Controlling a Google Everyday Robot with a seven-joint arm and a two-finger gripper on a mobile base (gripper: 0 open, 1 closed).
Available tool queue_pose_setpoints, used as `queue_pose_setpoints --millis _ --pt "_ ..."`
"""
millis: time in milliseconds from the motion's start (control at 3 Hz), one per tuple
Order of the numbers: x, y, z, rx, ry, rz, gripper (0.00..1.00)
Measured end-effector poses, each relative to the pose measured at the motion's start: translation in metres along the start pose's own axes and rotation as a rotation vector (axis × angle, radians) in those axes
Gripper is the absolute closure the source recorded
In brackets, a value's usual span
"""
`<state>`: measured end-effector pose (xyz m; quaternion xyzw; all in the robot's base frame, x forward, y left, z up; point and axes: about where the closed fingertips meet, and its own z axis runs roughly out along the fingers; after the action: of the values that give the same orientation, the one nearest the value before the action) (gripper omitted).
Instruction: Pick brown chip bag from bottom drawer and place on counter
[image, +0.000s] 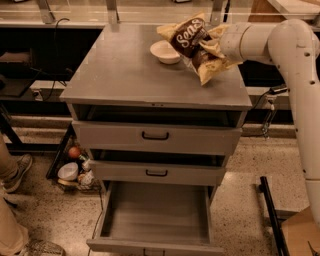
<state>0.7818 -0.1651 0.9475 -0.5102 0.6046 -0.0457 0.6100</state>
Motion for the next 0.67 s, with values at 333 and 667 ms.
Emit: queue_pose_setpoints --millis 333,667 --pt "0.0108 0.0120 -0.0030 -0.003 0.007 0.020 0.81" --pt "0.0127 0.0188 -0.0052 -0.010 -0.002 0.029 0.57"
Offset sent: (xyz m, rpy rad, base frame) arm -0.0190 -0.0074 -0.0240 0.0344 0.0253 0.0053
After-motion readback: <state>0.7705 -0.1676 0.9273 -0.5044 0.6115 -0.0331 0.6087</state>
